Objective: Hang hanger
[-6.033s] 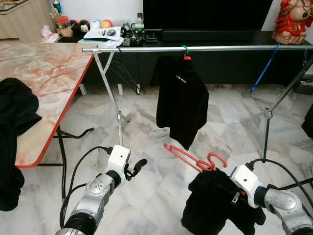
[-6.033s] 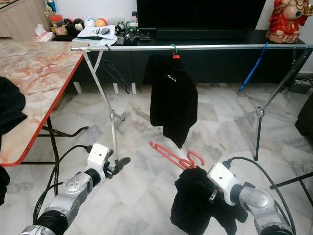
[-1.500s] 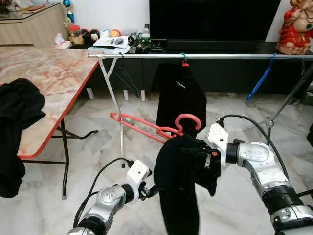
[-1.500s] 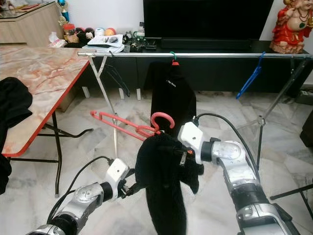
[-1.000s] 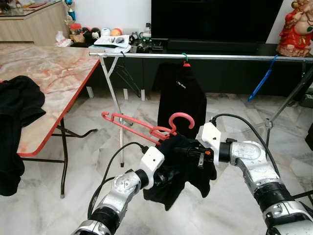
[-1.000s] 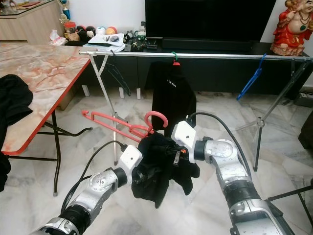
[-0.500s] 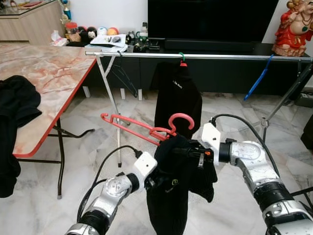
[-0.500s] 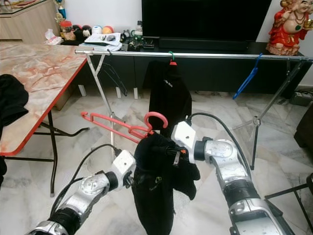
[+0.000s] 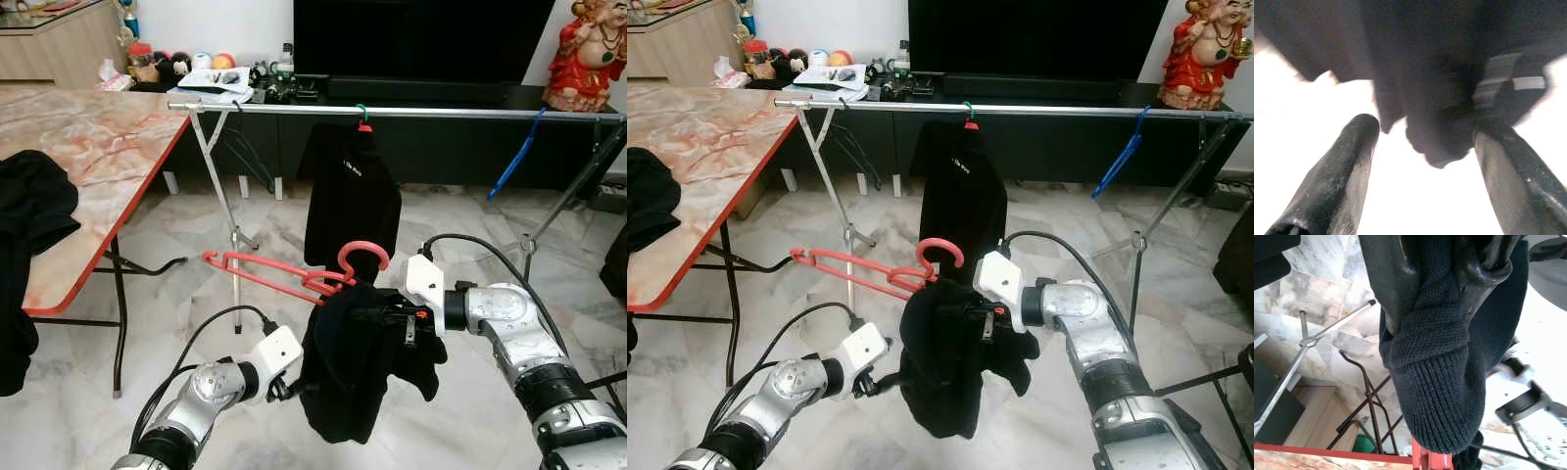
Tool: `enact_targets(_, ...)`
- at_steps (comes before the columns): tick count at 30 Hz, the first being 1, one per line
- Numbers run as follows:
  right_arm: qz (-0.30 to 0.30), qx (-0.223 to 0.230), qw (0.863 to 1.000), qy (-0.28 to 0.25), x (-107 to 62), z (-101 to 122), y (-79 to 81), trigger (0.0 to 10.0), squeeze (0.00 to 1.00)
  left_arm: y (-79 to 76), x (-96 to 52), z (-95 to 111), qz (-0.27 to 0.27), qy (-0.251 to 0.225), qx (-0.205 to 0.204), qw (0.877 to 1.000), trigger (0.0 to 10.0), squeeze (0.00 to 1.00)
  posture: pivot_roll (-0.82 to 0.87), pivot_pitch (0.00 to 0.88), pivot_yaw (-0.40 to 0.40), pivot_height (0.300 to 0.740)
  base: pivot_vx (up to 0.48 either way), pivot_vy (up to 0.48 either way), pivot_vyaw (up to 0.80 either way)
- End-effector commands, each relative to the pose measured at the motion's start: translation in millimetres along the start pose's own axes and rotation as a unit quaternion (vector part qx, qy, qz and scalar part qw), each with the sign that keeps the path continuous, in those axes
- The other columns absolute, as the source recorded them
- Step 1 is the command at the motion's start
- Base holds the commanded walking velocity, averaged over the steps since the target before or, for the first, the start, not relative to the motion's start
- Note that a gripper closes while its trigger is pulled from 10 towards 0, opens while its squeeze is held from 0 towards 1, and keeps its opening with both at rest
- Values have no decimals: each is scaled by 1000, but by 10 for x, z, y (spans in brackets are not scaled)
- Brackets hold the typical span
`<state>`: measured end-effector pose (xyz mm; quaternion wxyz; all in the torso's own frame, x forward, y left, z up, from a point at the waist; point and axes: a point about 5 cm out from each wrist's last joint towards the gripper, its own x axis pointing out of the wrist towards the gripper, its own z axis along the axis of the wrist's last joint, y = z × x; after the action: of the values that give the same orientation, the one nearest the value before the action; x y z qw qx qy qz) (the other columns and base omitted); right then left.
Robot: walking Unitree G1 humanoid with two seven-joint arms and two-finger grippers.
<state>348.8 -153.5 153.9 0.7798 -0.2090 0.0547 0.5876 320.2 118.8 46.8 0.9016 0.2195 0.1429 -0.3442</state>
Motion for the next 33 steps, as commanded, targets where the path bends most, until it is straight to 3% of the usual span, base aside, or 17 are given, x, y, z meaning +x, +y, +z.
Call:
enact_targets(1, 0, -19, 1000, -14, -12, 99, -36, 10000, 0, 58, 2, -10, 28, 11, -10, 999, 10000, 0, -26, 78, -27, 740, 0, 0, 0)
enact_targets(2, -2, -20, 1000, -16, -9, 106, -42, 10000, 0, 66, 6, -16, 42, 10, -32, 999, 10000, 0, -26, 78, -27, 740, 0, 0, 0)
enact_targets(6, -4, -20, 1000, -19, -6, 116, -51, 10000, 0, 32, 24, 4, 43, 1, -54, 998, 10000, 0, -28, 85, -30, 740, 0, 0, 0)
enact_targets(12, -3, -23, 999, -29, 60, 165, -52, 10000, 0, -129, 78, 123, -20, -45, -78, 996, 10000, 0, -23, 90, -31, 740, 0, 0, 0)
enact_targets(21, 7, -32, 998, -59, 192, 272, -3, 10000, 0, -82, 101, 342, -25, -112, -142, 983, 10000, 0, -22, 92, -31, 740, 0, 0, 0)
enact_targets(24, 3, -32, 998, -59, 207, 269, -2, 10000, 0, -81, 99, 359, -27, -117, -143, 983, 10000, 0, -22, 92, -31, 740, 0, 0, 0)
enact_targets(27, -3, -29, 997, -68, 225, 289, -6, 10000, 0, -49, 117, 359, 5, -108, -130, 986, 10000, 0, -22, 92, -31, 740, 0, 0, 0)
enact_targets(31, -1, -31, 996, -78, 235, 334, 0, 10000, 0, 90, 135, 292, 114, -67, -130, 983, 10000, 0, -22, 96, -26, 740, 0, 0, 0)
enact_targets(33, -1, -32, 996, -77, 232, 333, 0, 10000, 0, 114, 130, 266, 128, -56, -128, 982, 10000, 0, -22, 96, -26, 740, 0, 0, 0)
